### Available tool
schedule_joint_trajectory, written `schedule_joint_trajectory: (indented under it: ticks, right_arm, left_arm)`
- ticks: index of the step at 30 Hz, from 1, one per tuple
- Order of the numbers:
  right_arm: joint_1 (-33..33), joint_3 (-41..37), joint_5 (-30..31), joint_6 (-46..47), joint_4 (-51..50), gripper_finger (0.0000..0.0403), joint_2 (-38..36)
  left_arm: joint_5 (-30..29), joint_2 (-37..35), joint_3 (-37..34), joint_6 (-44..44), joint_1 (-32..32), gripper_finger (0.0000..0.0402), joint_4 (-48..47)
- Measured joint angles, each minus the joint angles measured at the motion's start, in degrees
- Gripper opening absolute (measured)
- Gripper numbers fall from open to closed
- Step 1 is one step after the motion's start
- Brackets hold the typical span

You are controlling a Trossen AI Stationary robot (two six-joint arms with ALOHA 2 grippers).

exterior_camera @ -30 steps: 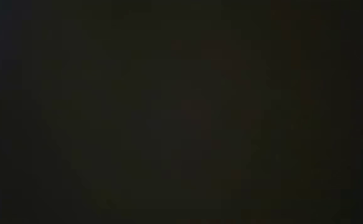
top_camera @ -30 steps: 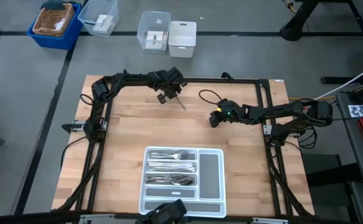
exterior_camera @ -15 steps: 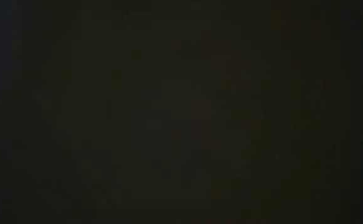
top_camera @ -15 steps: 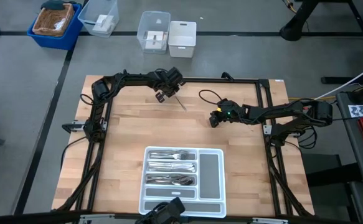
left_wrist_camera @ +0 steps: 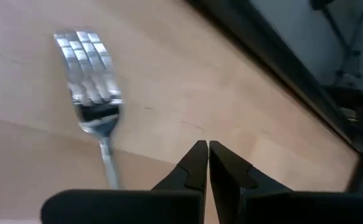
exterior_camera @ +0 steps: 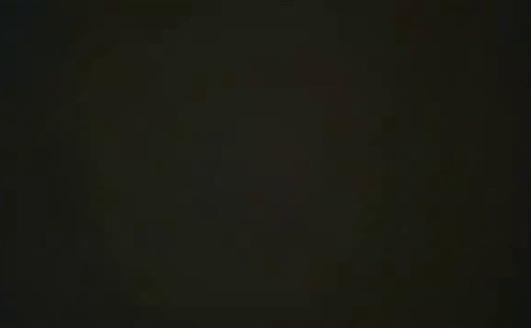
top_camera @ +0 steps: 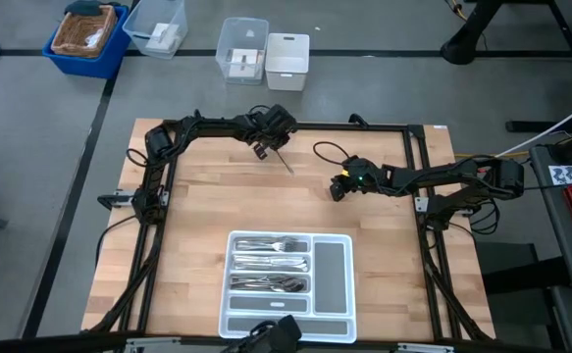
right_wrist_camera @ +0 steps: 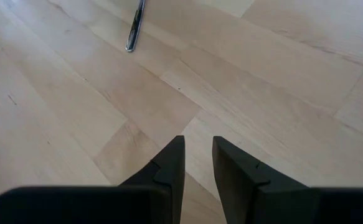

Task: Sort silverware
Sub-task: Put the silver fork into the top section of the white silverware tray

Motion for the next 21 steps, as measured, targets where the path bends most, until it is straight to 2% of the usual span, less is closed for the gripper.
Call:
schedule_joint_trajectory:
  ticks: [8,11,15,21]
  right_arm:
    - [0.0,0.0,0.0,0.0,0.0,0.0083,0.0]
    - [0.0,0.0,0.0,0.1,0.0,0.0083,0.0]
    - [0.0,0.0,-0.5,0.2,0.0,0.0083,0.0]
    - [0.0,0.0,-0.5,0.2,0.0,0.0083,0.0]
  left_arm:
    - [-1.6,1.0,-0.3,-3.6,-1.8,0.0002,-2.4]
    - [-1.0,0.9,-0.1,-3.9,-1.9,0.0001,-2.7]
    - [2.7,0.9,-0.1,-6.3,-2.0,0.0001,-7.7]
    - [2.7,1.3,-0.1,-7.0,-2.9,0.0001,-12.6]
